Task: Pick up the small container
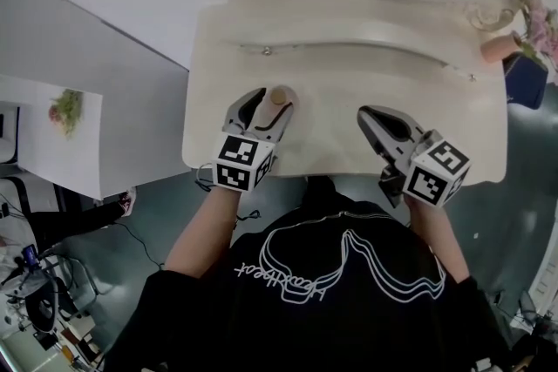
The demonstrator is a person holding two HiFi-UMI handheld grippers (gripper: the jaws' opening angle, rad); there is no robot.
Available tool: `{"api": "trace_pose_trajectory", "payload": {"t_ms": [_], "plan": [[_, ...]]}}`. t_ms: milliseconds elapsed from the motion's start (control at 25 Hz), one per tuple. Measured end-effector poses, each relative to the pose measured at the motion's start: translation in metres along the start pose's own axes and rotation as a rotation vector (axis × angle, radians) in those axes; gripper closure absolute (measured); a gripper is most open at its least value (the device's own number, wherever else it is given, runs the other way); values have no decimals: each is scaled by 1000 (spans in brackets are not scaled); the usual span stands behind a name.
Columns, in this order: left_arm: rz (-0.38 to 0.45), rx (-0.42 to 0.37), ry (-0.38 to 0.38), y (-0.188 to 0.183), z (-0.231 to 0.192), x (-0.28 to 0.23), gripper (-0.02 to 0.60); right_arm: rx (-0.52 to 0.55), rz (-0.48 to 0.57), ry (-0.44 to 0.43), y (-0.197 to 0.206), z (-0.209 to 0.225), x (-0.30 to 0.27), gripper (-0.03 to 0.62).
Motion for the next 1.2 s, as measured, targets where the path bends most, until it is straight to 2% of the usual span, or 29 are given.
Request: {"api": "trace_pose_trajectory", "payload": {"t_ms": [280, 560, 960, 1200], "plan": [[14, -19, -34, 4, -1, -6, 378, -40, 12, -2, 6, 2, 4, 586], [24, -84, -31, 5, 5, -8, 436, -52, 18, 15, 8, 5, 9, 586], [18, -114, -7, 4, 2, -9, 443, -58, 19, 32, 11, 5, 12, 587], [26, -104, -7, 7, 0, -9, 446, -61, 20, 41, 12, 4, 14, 586]]}}
Point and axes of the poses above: the fingertips, and each gripper's own axes: x backward along the fingers, z to its right, y out of its underside, the point moved 10 cm from there along x, backward along the fingers, and after that the axes turned 10 degrees about x, right-handed, at the moved point
